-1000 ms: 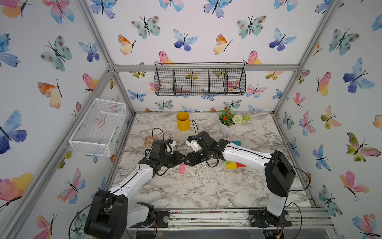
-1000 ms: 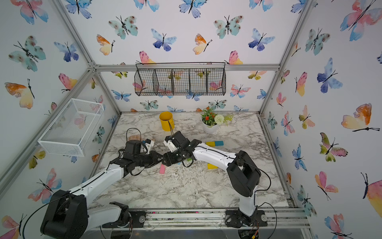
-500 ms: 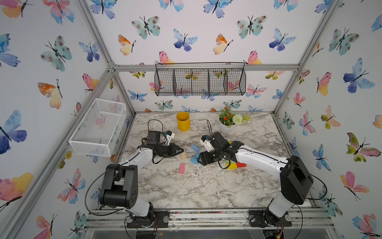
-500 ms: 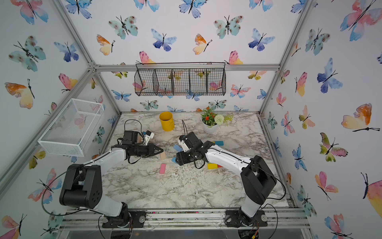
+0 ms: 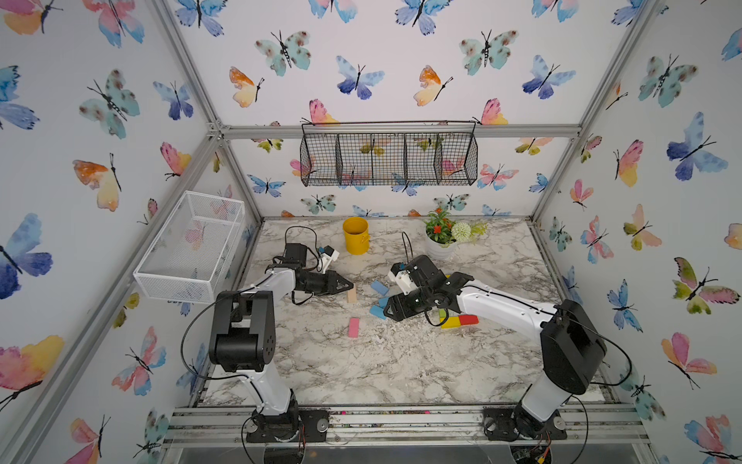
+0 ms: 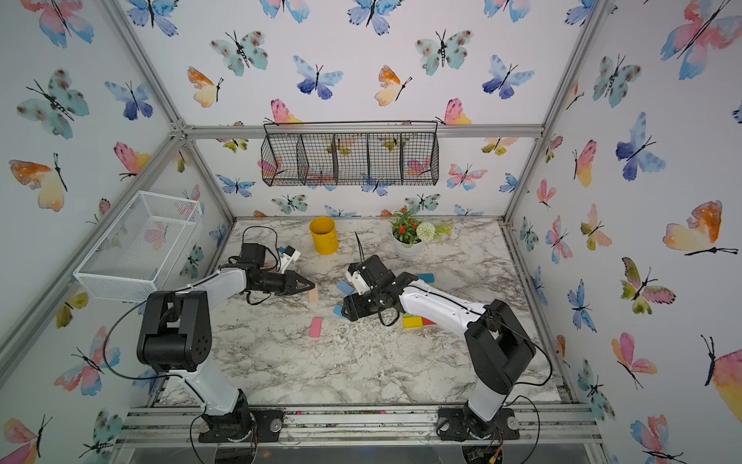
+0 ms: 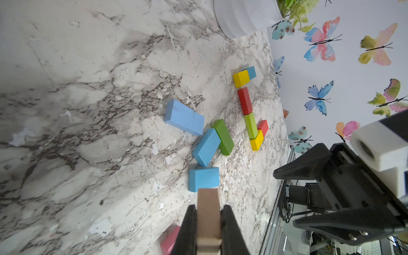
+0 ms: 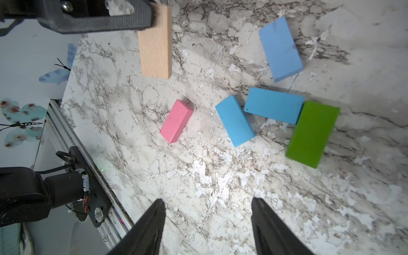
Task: Assemble the letter c with building blocks
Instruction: Assemble the building block at the center of the board.
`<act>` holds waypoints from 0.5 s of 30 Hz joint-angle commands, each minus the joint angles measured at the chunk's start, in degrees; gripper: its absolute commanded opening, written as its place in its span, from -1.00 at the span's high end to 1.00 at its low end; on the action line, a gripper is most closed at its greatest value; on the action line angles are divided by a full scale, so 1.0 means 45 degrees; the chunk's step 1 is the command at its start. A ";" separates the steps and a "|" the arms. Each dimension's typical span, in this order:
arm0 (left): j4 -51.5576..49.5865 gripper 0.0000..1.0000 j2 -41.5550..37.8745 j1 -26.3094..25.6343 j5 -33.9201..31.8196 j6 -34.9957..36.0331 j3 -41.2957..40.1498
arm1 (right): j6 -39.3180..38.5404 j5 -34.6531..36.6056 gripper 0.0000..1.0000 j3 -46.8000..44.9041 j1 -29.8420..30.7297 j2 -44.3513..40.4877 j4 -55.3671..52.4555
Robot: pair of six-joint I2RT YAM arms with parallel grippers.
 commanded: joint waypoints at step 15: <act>-0.1231 0.94 0.1657 -0.0677 -0.2010 0.1725 0.1568 | -0.0074 -0.0409 -0.31 -0.0018 -0.0069 0.0551 0.0277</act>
